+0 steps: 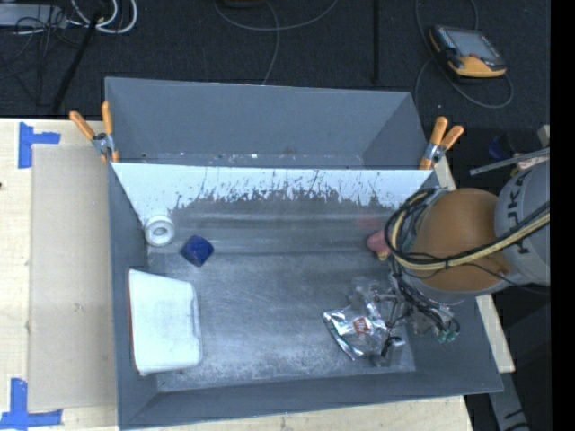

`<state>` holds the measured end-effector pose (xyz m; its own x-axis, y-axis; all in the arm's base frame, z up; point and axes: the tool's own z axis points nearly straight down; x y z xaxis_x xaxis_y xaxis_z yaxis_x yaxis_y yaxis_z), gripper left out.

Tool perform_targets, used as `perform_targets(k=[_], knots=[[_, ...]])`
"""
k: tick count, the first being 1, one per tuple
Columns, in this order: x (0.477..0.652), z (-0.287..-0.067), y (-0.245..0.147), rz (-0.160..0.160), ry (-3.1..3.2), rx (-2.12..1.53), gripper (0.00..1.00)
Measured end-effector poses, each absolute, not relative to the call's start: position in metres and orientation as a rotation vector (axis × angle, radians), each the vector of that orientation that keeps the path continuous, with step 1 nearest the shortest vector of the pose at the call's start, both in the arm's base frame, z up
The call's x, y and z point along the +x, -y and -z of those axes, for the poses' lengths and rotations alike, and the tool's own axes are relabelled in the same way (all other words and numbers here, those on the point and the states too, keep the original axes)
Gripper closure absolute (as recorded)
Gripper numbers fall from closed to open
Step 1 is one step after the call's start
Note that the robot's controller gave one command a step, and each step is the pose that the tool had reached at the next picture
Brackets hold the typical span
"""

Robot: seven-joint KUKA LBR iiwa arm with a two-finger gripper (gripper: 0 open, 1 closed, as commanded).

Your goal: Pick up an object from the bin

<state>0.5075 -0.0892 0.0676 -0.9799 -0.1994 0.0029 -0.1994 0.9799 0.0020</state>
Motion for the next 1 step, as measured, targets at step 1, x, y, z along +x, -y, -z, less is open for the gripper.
perform_targets(k=[1], knots=[[0.5078,-0.0675,0.0886,0.004,3.123,0.319,0.0]])
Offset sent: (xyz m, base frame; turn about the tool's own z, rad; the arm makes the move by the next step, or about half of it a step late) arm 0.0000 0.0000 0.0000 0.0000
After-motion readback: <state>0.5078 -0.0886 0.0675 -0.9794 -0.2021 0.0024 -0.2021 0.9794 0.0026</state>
